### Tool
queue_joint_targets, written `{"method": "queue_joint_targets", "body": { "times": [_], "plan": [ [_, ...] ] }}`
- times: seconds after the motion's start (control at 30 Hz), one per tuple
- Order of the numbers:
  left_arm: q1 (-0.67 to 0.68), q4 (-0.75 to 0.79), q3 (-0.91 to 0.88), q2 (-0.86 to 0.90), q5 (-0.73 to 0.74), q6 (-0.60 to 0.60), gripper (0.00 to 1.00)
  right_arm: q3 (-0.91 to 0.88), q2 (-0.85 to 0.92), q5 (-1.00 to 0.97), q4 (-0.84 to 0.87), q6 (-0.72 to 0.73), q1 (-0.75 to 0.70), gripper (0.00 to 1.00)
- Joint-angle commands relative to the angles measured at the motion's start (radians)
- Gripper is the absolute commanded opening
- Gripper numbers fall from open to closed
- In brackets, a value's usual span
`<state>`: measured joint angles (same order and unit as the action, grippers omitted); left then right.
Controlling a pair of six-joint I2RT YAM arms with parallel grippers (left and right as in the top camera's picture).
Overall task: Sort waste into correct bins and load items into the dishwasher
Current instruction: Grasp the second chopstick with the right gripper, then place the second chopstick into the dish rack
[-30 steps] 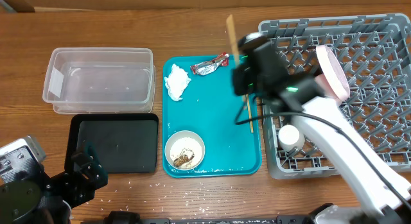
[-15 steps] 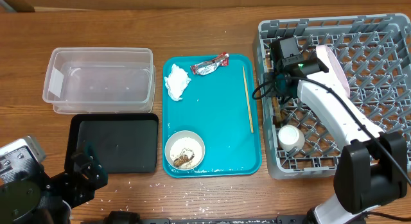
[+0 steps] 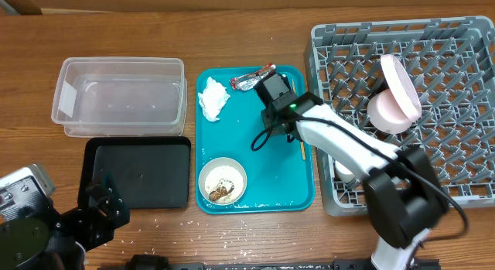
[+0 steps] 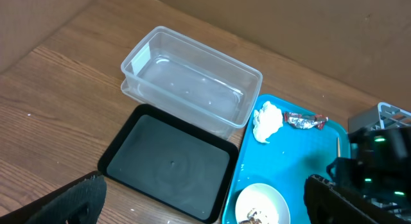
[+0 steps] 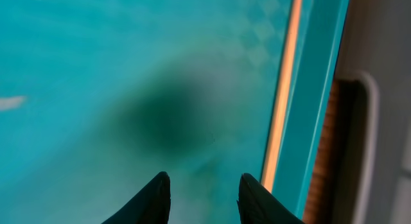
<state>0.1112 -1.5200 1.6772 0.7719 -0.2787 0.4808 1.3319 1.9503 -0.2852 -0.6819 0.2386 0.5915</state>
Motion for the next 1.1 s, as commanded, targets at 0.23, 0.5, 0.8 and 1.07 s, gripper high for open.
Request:
{"method": "queue_joint_targets", "body": {
  "times": [0.23,0.5,0.8,1.07],
  "plan": [
    [0.000,0.002,-0.002,-0.009,-0.016,0.017,1.00,-0.003,0.081,-0.134,0.014,0.017,-0.034,0.33],
    [0.000,0.002,-0.002,-0.009,-0.016,0.017,1.00,-0.003,0.106,0.051,-0.016,0.020,-0.064,0.26],
    [0.000,0.002,-0.002,-0.009,-0.016,0.017,1.00,0.006,0.088,0.130,-0.080,0.002,-0.058,0.04],
    [0.000,0.002,-0.002,-0.009,-0.016,0.017,1.00,0.099,-0.129,0.151,-0.159,0.001,-0.057,0.04]
  ]
}}
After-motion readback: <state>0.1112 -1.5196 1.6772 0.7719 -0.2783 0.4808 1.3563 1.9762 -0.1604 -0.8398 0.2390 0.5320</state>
